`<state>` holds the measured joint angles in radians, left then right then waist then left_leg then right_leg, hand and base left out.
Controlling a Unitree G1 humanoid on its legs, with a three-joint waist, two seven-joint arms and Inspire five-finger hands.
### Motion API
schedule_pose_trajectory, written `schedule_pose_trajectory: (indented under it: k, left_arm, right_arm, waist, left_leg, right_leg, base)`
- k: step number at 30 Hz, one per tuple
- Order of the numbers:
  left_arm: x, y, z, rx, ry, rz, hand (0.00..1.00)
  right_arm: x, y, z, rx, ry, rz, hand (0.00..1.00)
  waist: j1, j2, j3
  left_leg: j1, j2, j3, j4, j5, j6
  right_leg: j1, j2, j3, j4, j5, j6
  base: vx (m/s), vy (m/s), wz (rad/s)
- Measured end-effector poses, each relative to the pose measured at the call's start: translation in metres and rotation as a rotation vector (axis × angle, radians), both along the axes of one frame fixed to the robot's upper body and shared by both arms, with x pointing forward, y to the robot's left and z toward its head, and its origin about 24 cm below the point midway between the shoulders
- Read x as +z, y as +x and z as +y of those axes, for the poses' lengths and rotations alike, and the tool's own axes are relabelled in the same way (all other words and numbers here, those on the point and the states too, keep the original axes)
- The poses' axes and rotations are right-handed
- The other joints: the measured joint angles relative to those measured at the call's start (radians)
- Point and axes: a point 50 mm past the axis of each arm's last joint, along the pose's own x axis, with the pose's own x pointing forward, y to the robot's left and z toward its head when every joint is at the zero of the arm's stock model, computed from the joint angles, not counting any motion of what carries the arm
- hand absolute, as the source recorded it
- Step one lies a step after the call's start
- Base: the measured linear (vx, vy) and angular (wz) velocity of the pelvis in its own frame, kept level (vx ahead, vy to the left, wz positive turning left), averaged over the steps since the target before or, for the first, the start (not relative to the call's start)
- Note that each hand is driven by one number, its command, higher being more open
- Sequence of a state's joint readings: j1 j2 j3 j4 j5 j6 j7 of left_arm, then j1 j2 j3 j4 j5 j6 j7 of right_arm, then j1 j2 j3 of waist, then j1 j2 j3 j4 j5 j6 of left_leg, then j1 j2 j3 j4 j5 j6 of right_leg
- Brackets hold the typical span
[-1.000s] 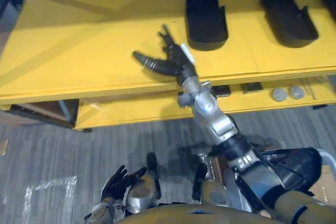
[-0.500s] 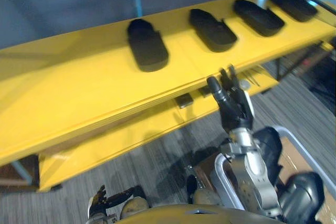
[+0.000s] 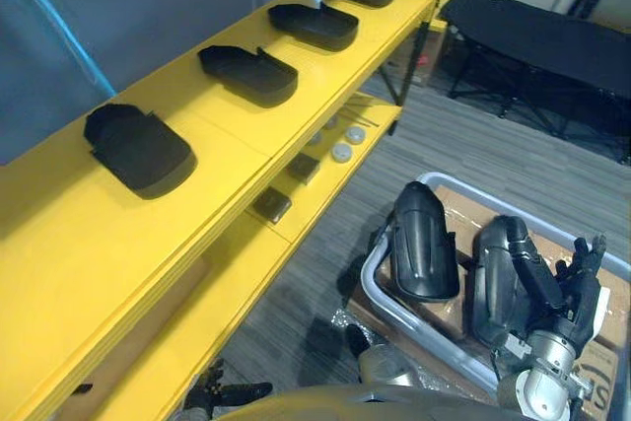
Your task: Walk over and take three plastic housings, then place them on the shelf
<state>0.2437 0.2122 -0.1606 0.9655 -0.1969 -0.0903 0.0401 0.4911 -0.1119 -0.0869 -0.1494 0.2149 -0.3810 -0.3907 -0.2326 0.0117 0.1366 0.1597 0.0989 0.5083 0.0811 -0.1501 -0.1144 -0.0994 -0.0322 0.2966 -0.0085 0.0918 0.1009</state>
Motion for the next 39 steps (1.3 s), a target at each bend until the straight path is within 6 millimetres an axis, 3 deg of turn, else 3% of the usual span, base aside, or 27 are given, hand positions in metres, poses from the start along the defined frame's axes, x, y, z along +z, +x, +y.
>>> schedule_pose_trajectory:
  k: [1, 2, 3, 4, 7, 9, 13, 14, 15, 16, 18, 21, 23, 25, 27, 28, 30, 31, 32, 33, 35, 37, 39]
  left_arm:
    - [0.000, 0.001, -0.002, 0.021, -0.007, -0.004, 1.00]
    - [0.000, 0.003, -0.002, 0.042, -0.014, -0.005, 1.00]
    - [0.001, 0.006, -0.004, 0.058, -0.016, -0.026, 1.00]
    - [0.001, 0.009, -0.004, 0.062, -0.017, -0.037, 1.00]
    - [0.003, 0.024, -0.011, 0.027, -0.041, -0.075, 1.00]
    - [0.003, 0.028, -0.011, -0.028, -0.039, -0.064, 1.00]
    - [0.008, 0.042, -0.005, -0.090, -0.006, -0.053, 1.00]
    - [0.008, 0.042, -0.005, -0.090, -0.007, -0.051, 1.00]
    - [0.009, 0.042, -0.004, -0.081, -0.008, -0.052, 1.00]
    - [0.009, 0.042, -0.003, -0.070, -0.005, -0.049, 1.00]
    - [0.010, 0.045, -0.003, -0.083, 0.015, -0.028, 1.00]
    - [0.012, 0.059, -0.004, -0.107, 0.019, -0.017, 1.00]
    - [0.011, 0.058, -0.001, -0.102, 0.022, 0.005, 1.00]
    - [0.012, 0.058, 0.003, -0.089, 0.024, 0.005, 1.00]
    - [0.013, 0.060, 0.008, -0.057, 0.005, -0.024, 1.00]
    - [0.013, 0.060, 0.009, -0.046, -0.010, -0.027, 1.00]
    - [0.014, 0.059, 0.013, 0.002, -0.031, -0.036, 1.00]
    - [0.015, 0.056, 0.018, 0.041, -0.027, -0.051, 1.00]
    - [0.014, 0.055, 0.016, 0.072, -0.037, -0.064, 1.00]
    - [0.011, 0.053, 0.012, 0.146, -0.064, -0.075, 1.00]
    - [0.007, 0.047, 0.001, 0.186, -0.105, -0.063, 1.00]
    - [0.004, 0.033, -0.002, 0.210, -0.131, -0.048, 1.00]
    - [0.005, 0.031, -0.001, 0.203, -0.133, -0.076, 1.00]
  right_arm:
    - [0.003, 0.008, 0.004, 0.057, -0.016, -0.015, 1.00]
    - [0.001, 0.024, 0.015, 0.162, -0.023, -0.027, 1.00]
    - [-0.002, 0.037, 0.023, 0.234, -0.029, -0.023, 1.00]
    - [-0.003, 0.043, 0.026, 0.259, -0.030, -0.023, 1.00]
    - [0.000, 0.057, 0.035, 0.271, -0.018, -0.053, 1.00]
    - [0.002, 0.061, 0.039, 0.271, -0.001, -0.068, 1.00]
    - [-0.005, 0.057, 0.053, 0.264, 0.079, -0.040, 1.00]
    - [-0.008, 0.053, 0.056, 0.269, 0.093, -0.026, 1.00]
    - [-0.010, 0.048, 0.059, 0.282, 0.111, -0.019, 1.00]
    - [-0.011, 0.043, 0.062, 0.297, 0.125, -0.015, 1.00]
    - [-0.012, 0.039, 0.063, 0.318, 0.141, -0.011, 1.00]
    - [-0.010, 0.045, 0.067, 0.339, 0.142, -0.027, 1.00]
    - [-0.009, 0.055, 0.078, 0.365, 0.145, -0.032, 1.00]
    - [-0.011, 0.064, 0.086, 0.392, 0.141, -0.029, 1.00]
    - [-0.014, 0.065, 0.092, 0.396, 0.086, -0.004, 1.00]
    - [-0.015, 0.065, 0.092, 0.390, 0.083, 0.003, 1.00]
    - [-0.023, 0.063, 0.094, 0.383, 0.092, 0.053, 1.00]
    - [-0.027, 0.061, 0.093, 0.390, 0.088, 0.084, 1.00]
    - [-0.030, 0.061, 0.087, 0.389, 0.066, 0.103, 1.00]
    - [-0.032, 0.058, 0.073, 0.382, 0.033, 0.128, 1.00]
    - [-0.034, 0.052, 0.049, 0.346, -0.015, 0.156, 1.00]
    - [-0.039, 0.033, 0.017, 0.244, -0.036, 0.211, 1.00]
    - [-0.031, 0.027, -0.005, 0.169, -0.067, 0.196, 1.00]
  waist:
    - [0.019, 0.009, 0.005]
    - [0.027, 0.016, 0.010]
    - [0.041, 0.021, 0.013]
    - [0.051, 0.023, 0.019]
    - [0.089, 0.043, 0.032]
    - [0.090, 0.042, 0.045]
    - [0.090, 0.013, 0.092]
    - [0.091, 0.011, 0.093]
    - [0.096, 0.006, 0.095]
    - [0.104, 0.007, 0.099]
    - [0.108, 0.008, 0.104]
    - [0.118, 0.012, 0.113]
    - [0.135, 0.010, 0.114]
    - [0.152, 0.003, 0.111]
    - [0.172, -0.013, 0.105]
    - [0.178, -0.015, 0.105]
    - [0.191, -0.027, 0.102]
    - [0.196, -0.047, 0.094]
    - [0.196, -0.042, 0.092]
    - [0.185, -0.025, 0.094]
    - [0.157, 0.029, 0.109]
    - [0.147, 0.035, 0.109]
    - [0.148, 0.027, 0.114]
  left_leg:
    - [-0.021, 0.000, -0.082, 0.042, -0.055, 0.009]
    - [-0.056, -0.015, -0.165, 0.127, -0.095, 0.045]
    - [-0.090, -0.014, -0.269, 0.212, -0.131, 0.054]
    - [-0.099, -0.015, -0.304, 0.242, -0.146, 0.056]
    - [-0.140, -0.021, -0.329, 0.320, -0.217, 0.073]
    - [-0.170, -0.028, -0.341, 0.376, -0.238, 0.086]
    - [-0.187, -0.053, -0.317, 0.462, -0.267, 0.114]
    - [-0.186, -0.053, -0.292, 0.465, -0.268, 0.121]
    - [-0.184, -0.041, -0.244, 0.446, -0.258, 0.142]
    - [-0.183, -0.033, -0.199, 0.417, -0.238, 0.160]
    - [-0.182, -0.020, -0.127, 0.336, -0.179, 0.168]
    - [-0.188, 0.027, -0.088, 0.281, -0.117, 0.162]
    - [-0.192, 0.068, -0.054, 0.287, -0.107, 0.145]
    - [-0.223, 0.121, -0.037, 0.314, -0.095, 0.126]
    - [-0.285, 0.182, -0.038, 0.373, -0.077, 0.097]
    - [-0.297, 0.200, -0.040, 0.391, -0.074, 0.092]
    - [-0.320, 0.243, -0.045, 0.434, -0.060, 0.068]
    - [-0.332, 0.254, -0.045, 0.447, -0.042, 0.038]
    - [-0.332, 0.266, -0.045, 0.438, -0.020, 0.012]
    - [-0.328, 0.282, -0.040, 0.380, 0.036, -0.011]
    - [-0.314, 0.296, -0.080, 0.314, 0.074, 0.007]
    - [-0.245, 0.257, -0.144, 0.261, 0.056, -0.015]
    - [-0.220, 0.223, -0.191, 0.262, -0.005, 0.000]
  right_leg:
    - [-0.011, 0.018, 0.029, 0.006, 0.003, -0.002]
    - [-0.014, 0.023, 0.067, 0.013, 0.012, -0.009]
    - [-0.023, 0.036, 0.092, 0.028, 0.018, -0.003]
    - [-0.021, 0.037, 0.097, 0.028, 0.020, 0.000]
    - [-0.045, 0.036, 0.100, 0.063, 0.014, 0.008]
    - [-0.072, 0.036, 0.096, 0.122, -0.004, 0.024]
    - [-0.094, 0.023, 0.109, 0.182, -0.001, 0.042]
    - [-0.097, 0.021, 0.107, 0.165, 0.028, 0.023]
    - [-0.092, 0.010, 0.074, 0.098, 0.089, -0.034]
    - [-0.096, -0.005, 0.009, 0.083, 0.100, -0.067]
    - [-0.155, -0.016, -0.172, 0.283, 0.006, -0.079]
    - [-0.156, -0.071, -0.283, 0.616, -0.148, -0.130]
    - [-0.127, -0.141, -0.299, 0.737, -0.177, -0.175]
    - [-0.104, -0.217, -0.299, 0.778, -0.181, -0.186]
    - [-0.080, -0.293, -0.292, 0.758, -0.177, -0.172]
    - [-0.063, -0.304, -0.297, 0.733, -0.171, -0.152]
    - [0.001, -0.329, -0.363, 0.603, -0.159, -0.057]
    - [0.037, -0.340, -0.439, 0.476, -0.137, 0.056]
    - [0.076, -0.330, -0.484, 0.401, -0.197, 0.134]
    - [0.105, -0.290, -0.512, 0.291, -0.262, 0.136]
    - [0.103, -0.235, -0.510, 0.275, -0.254, 0.110]
    - [0.098, -0.203, -0.467, 0.274, -0.267, 0.080]
    - [0.074, -0.174, -0.415, 0.272, -0.272, 0.057]
  base:
    - [-0.01, 0.005, -1.39]
    - [-0.01, 0.059, -1.08]
    - [0.00, 0.069, -0.83]
    - [-0.06, 0.110, -0.50]
    - [-0.09, 0.146, -0.08]
    - [-0.09, 0.122, 0.09]
    - [-0.13, 0.130, -0.17]
    - [-0.19, 0.143, -0.82]
    - [-0.19, 0.066, -1.00]
    - [-0.19, 0.047, -1.11]
    - [-0.16, 0.023, -0.95]
    - [-0.11, -0.013, -0.61]
    - [-0.14, -0.164, -0.70]
    - [-0.13, -0.240, -0.50]
    - [-0.12, -0.301, -0.26]
    - [-0.13, -0.371, -0.25]
    - [-0.16, -0.462, -0.29]
    - [-0.19, -0.516, -0.46]
    - [-0.25, -0.732, -0.73]
    - [-0.14, -0.505, -0.61]
    - [-0.10, -0.364, -0.37]
    - [-0.05, -0.184, -0.58]
    - [-0.05, -0.094, -0.80]
